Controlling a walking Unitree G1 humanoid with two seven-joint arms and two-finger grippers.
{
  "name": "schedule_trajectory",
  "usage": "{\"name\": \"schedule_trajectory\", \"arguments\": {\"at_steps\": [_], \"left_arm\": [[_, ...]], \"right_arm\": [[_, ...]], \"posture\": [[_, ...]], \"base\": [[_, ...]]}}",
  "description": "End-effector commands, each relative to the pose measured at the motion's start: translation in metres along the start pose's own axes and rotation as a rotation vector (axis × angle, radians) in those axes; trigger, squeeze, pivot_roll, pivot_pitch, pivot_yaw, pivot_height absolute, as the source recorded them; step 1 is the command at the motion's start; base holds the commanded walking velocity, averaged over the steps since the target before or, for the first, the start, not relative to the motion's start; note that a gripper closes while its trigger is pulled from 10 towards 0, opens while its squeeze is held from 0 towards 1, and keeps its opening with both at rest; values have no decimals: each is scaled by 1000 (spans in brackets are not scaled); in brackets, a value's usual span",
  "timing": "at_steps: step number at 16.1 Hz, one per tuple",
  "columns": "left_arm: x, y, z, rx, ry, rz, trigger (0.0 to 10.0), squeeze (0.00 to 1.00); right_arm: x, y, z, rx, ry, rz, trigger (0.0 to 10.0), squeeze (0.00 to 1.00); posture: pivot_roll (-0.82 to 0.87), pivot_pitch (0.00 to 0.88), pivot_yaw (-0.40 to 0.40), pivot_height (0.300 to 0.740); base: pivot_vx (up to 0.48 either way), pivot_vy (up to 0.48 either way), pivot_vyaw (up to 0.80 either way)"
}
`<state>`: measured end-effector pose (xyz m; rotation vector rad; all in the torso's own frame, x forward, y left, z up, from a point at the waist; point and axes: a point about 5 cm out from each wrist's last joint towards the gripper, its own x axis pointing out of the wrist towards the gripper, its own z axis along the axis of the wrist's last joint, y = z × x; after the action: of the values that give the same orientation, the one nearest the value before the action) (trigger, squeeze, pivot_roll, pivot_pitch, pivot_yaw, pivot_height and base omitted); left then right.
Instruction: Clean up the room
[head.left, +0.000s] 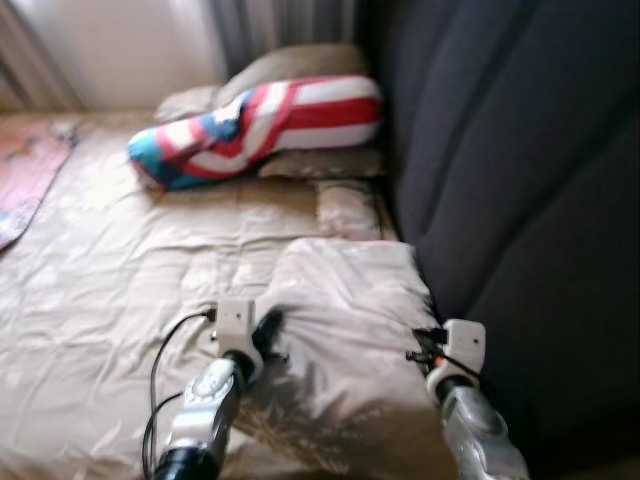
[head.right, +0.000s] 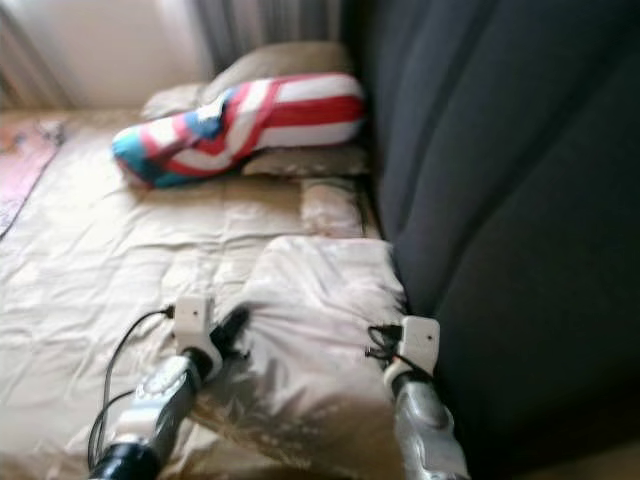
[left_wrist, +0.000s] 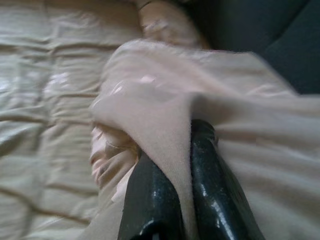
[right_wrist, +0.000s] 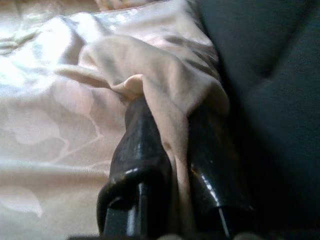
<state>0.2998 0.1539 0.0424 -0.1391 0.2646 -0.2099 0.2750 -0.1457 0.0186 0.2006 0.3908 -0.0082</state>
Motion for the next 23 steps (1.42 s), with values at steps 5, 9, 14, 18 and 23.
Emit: {"name": "schedule_trajectory", "arguments": {"at_steps": [5, 9, 14, 18, 23], "left_arm": [[6, -3, 23, 11, -91, -9, 10000, 0], [10, -1, 16, -49, -52, 9, 10000, 0], [27, -1, 14, -146, 5, 31, 10000, 0], [39, -6, 22, -139, 32, 24, 10000, 0], [44, -8, 23, -121, 64, 19, 10000, 0]], "right_arm": [[5, -21, 20, -48, -83, -78, 10000, 0], [15, -36, 27, -118, -58, -144, 10000, 0], [34, -53, 55, -173, -61, -202, 10000, 0], [40, -57, 60, -208, -25, -220, 10000, 0], [46, -48, 69, -227, -31, -190, 10000, 0]], "posture": [[-61, 77, 8, 740], [-53, 81, 16, 740], [-54, 124, 23, 740], [-46, 178, 30, 740], [-48, 231, 32, 740]], "base": [[67, 0, 0], [0, 0, 0], [0, 0, 0], [0, 0, 0], [0, 0, 0]]}}
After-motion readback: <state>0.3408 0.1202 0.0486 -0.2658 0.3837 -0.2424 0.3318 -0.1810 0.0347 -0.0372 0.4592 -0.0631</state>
